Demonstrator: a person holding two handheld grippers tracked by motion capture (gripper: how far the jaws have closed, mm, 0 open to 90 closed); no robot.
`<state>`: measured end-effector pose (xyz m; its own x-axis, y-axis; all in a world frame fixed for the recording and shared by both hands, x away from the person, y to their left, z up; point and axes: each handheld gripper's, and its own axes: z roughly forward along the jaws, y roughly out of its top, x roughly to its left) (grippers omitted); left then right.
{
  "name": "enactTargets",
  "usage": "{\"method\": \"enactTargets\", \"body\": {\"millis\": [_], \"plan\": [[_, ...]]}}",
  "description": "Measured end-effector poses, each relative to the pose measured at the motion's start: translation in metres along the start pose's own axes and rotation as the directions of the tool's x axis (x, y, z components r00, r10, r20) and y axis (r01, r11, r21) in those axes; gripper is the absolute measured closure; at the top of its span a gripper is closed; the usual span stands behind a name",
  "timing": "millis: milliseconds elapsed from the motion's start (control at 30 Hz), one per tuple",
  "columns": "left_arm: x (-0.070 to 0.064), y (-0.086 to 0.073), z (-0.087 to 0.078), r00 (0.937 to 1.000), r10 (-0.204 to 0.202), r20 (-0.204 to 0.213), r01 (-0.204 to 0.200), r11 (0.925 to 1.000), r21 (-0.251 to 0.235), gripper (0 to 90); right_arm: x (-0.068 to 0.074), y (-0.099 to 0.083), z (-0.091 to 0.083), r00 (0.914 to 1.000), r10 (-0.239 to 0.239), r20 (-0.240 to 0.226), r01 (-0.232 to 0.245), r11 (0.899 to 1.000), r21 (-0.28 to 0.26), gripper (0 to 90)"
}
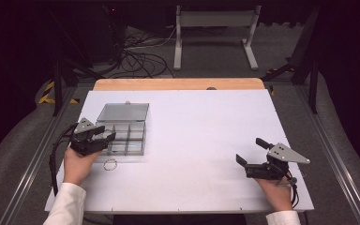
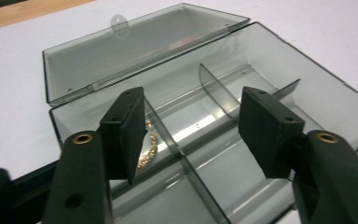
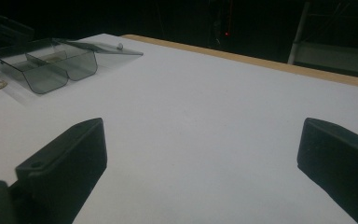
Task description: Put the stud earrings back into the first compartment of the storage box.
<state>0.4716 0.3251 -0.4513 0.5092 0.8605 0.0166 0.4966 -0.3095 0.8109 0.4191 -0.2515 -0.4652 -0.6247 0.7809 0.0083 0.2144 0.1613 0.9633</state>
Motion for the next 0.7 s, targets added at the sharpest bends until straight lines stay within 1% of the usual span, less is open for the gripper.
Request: {"method": "enactTargets", "body": {"millis": [33, 67, 100, 133, 200, 233, 333, 433, 467, 500, 533, 567, 633, 667, 700], "plan": [[-0.004, -0.001, -0.002, 0.9999, 0.009, 0.011, -0.009, 1.0, -0.002, 40.4, 0.0, 0.0, 0.0, 1.0, 0.001, 0.0, -0.001, 1.0, -0.001, 2.1], [-0.004, -0.001, -0.002, 0.9999, 0.009, 0.011, -0.009, 1.0, -0.002, 40.1, 0.0, 0.0, 0.0, 1.0, 0.001, 0.0, -0.001, 1.0, -0.001, 2.1], [-0.008, -0.001, -0.004, 0.9997, 0.018, 0.019, -0.018, 0.9998, 0.005, 39.0, 0.0, 0.0, 0.0, 1.0, 0.0, 0.0, 0.0, 1.0, -0.001, 2.1], [-0.008, -0.001, -0.004, 0.9997, 0.018, 0.019, -0.018, 0.9998, 0.005, 37.6, 0.0, 0.0, 0.0, 1.0, 0.001, 0.0, -0.001, 1.0, -0.001, 2.1], [-0.012, -0.002, -0.006, 0.9992, 0.033, 0.023, -0.033, 0.9994, 0.003, 35.1, 0.0, 0.0, 0.001, 1.0, 0.001, -0.002, -0.001, 1.0, 0.0, 2.1], [-0.014, -0.002, -0.007, 0.9993, 0.024, 0.027, -0.024, 0.9997, 0.002, 33.7, 0.0, 0.0, 0.001, 1.0, 0.001, -0.002, -0.001, 1.0, 0.0, 2.1], [-0.018, -0.005, -0.01, 0.9994, 0.025, 0.023, -0.025, 0.9997, -0.005, 30.4, 0.0, 0.0, 0.0, 1.0, 0.0, -0.004, 0.0, 1.0, -0.002, 2.1], [-0.02, -0.007, -0.013, 0.9994, 0.017, 0.029, -0.017, 0.9998, -0.009, 27.9, 0.0, 0.0, 0.0, 1.0, -0.001, -0.002, 0.001, 1.0, -0.001, 2.1], [-0.021, -0.007, -0.014, 0.9994, 0.017, 0.029, -0.016, 0.9998, -0.009, 27.7, 0.0, 0.0, 0.0, 1.0, 0.0, -0.002, 0.0, 1.0, -0.001, 2.1], [-0.022, -0.008, -0.015, 0.9993, 0.028, 0.026, -0.027, 0.9996, -0.006, 27.1, 0.0, 0.0, 0.0, 1.0, -0.002, -0.003, 0.002, 1.0, 0.0, 2.1], [-0.024, -0.009, -0.018, 0.9992, 0.032, 0.025, -0.032, 0.9995, 0.006, 26.5, 0.001, 0.0, 0.0, 1.0, -0.002, -0.002, 0.002, 1.0, 0.0, 2.1], [-0.025, -0.01, -0.019, 0.9992, 0.034, 0.023, -0.034, 0.9994, 0.004, 25.9, 0.001, 0.0, 0.0, 1.0, -0.003, -0.002, 0.003, 1.0, -0.001, 2.1], [-0.026, -0.01, -0.02, 0.9992, 0.031, 0.025, -0.031, 0.9995, 0.004, 25.5, 0.001, 0.0, 0.0, 1.0, -0.001, -0.001, 0.001, 1.0, -0.002, 2.1], [-0.028, -0.012, -0.023, 0.9993, 0.023, 0.03, -0.023, 0.9997, 0.004, 25.3, 0.001, 0.0, 0.0, 1.0, -0.002, -0.001, 0.002, 1.0, -0.003, 2.1], [-0.029, -0.013, -0.024, 0.9993, 0.025, 0.027, -0.025, 0.9997, 0.001, 25.0, 0.0, 0.0, 0.0, 1.0, -0.004, 0.0, 0.004, 1.0, -0.002, 2.1]]}}
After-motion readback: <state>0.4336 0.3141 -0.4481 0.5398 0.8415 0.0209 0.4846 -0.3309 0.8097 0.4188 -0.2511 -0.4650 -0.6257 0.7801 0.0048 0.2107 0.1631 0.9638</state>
